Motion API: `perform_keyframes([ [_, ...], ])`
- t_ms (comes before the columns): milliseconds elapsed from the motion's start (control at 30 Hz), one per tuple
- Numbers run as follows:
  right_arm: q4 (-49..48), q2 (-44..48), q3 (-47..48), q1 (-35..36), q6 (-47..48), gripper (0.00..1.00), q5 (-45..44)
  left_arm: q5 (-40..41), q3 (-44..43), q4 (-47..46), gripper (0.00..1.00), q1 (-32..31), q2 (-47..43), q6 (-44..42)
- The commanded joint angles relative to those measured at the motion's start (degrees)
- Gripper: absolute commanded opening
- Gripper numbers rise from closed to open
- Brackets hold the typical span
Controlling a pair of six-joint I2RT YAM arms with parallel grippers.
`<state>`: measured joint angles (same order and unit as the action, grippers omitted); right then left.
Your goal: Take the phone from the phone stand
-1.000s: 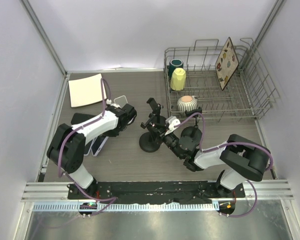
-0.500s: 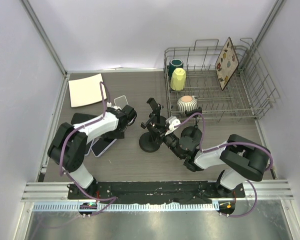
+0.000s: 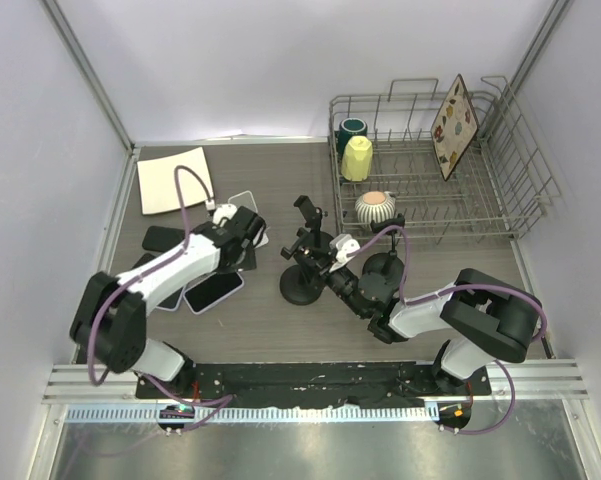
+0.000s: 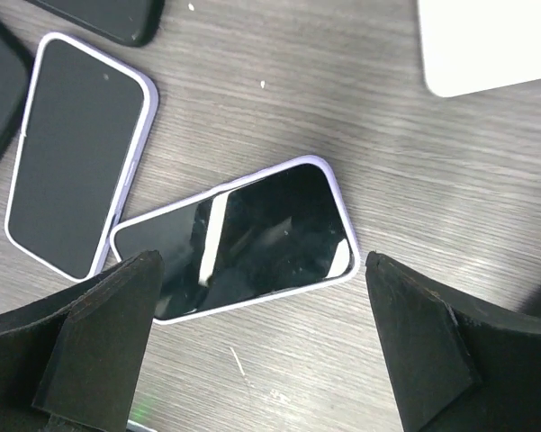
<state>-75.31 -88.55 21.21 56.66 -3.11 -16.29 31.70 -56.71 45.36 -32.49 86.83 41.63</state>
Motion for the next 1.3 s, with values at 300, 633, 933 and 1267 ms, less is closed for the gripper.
perform_keyframes([
  [300, 9.64, 2.93, 0.84, -0.50, 1.54, 0.47, 0.74, 6.70, 3.27, -9.15, 1.00, 0.41, -33.63, -4.88],
  [633, 33.16, 19.79, 6.12, -0.41, -2.86, 0.89, 4.34, 11.28, 9.16, -16.36, 1.00, 0.41, -64.31, -15.42],
  [933, 62.10, 38.18, 15.69, -0.50, -0.50, 0.97, -0.90, 11.89, 9.33, -19.17, 1.00, 0.41, -79.87, -24.75],
  [1267, 68.55, 53.74, 19.84, -0.68, 11.79, 0.98, -30.45, 11.81, 8.63, -24.26, 1.00, 0.41, -86.12, -31.07],
])
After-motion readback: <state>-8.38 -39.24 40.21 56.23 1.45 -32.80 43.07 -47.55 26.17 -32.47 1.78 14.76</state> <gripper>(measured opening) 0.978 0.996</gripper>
